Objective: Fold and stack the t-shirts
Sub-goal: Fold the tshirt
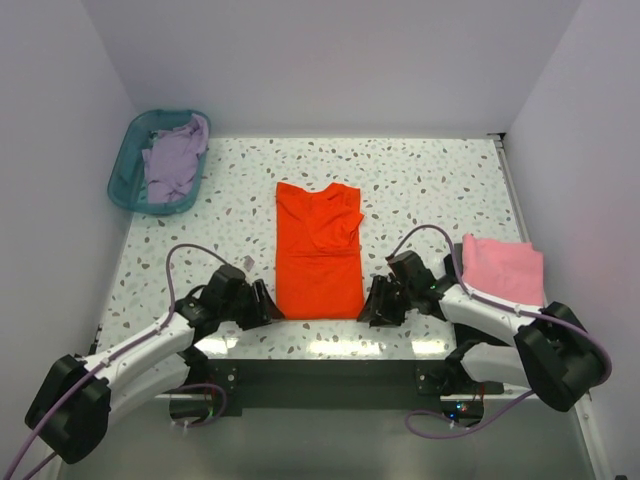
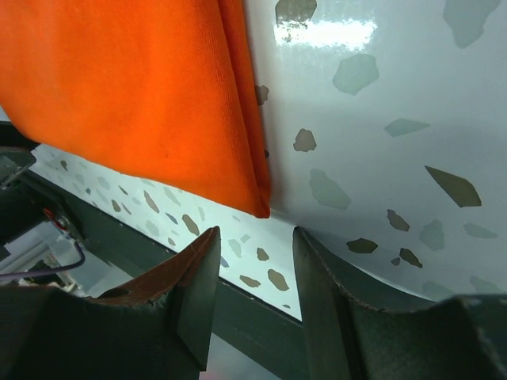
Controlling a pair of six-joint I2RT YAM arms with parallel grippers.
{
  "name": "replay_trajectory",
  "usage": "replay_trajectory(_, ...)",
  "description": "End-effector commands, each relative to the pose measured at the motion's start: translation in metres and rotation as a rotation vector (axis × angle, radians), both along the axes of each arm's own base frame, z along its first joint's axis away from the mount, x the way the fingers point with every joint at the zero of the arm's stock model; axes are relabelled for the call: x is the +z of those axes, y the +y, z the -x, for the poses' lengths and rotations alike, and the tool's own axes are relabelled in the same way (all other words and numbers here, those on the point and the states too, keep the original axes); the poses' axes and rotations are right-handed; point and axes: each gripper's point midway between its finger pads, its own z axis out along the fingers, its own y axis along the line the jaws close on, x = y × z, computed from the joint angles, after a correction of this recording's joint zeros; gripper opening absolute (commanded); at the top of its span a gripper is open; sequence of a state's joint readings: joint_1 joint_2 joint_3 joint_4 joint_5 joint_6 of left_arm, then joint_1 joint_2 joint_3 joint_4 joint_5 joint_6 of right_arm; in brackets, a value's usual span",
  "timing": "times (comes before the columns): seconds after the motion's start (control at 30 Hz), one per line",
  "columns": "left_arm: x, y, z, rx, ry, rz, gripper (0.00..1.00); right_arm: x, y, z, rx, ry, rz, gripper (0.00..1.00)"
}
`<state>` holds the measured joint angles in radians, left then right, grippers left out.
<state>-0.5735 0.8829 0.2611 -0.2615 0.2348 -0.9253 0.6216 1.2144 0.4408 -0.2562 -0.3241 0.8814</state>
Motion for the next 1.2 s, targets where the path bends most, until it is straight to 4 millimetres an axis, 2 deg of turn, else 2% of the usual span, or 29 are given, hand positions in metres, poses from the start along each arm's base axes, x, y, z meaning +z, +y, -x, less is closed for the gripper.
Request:
replay_trajectory(0.0,-0.013,0.004,0.01,0.02,0.05,-0.011,0.52,-0.016,-0.008,0.009,-0.039,0.039,0.033,0.46)
replay_trajectory(0.27,-0.024,0.01,0.01,0.053,0.074,-0.05,0.44,-0.024,-0.015,0.003,-0.128,0.014,0.041,0.45)
replay_trajectory(0.8,-0.04,0.014,0.009,0.058,0.083,-0.094,0.38,-0.041,-0.023,-0.005,-0.215,-0.018,0.065,0.38)
replay_trajectory(0.9,-0.04,0.013,0.007,0.059,0.08,-0.094,0.33,-0.042,-0.024,-0.008,-0.224,-0.029,0.069,0.36)
replay_trajectory(0.93,-0.039,0.011,0.005,0.059,0.075,-0.09,0.32,-0.043,-0.024,-0.008,-0.224,-0.029,0.071,0.35)
replay_trajectory(1.07,-0.036,0.008,0.001,0.046,0.064,-0.095,0.21,-0.044,-0.024,-0.012,-0.212,-0.048,0.084,0.16)
replay_trajectory(1.1,-0.035,0.007,0.001,0.038,0.058,-0.1,0.19,-0.041,-0.022,-0.014,-0.201,-0.055,0.082,0.09)
replay_trajectory(1.17,-0.03,0.005,-0.003,0.031,0.048,-0.103,0.09,-0.039,-0.02,-0.016,-0.169,-0.068,0.081,0.01)
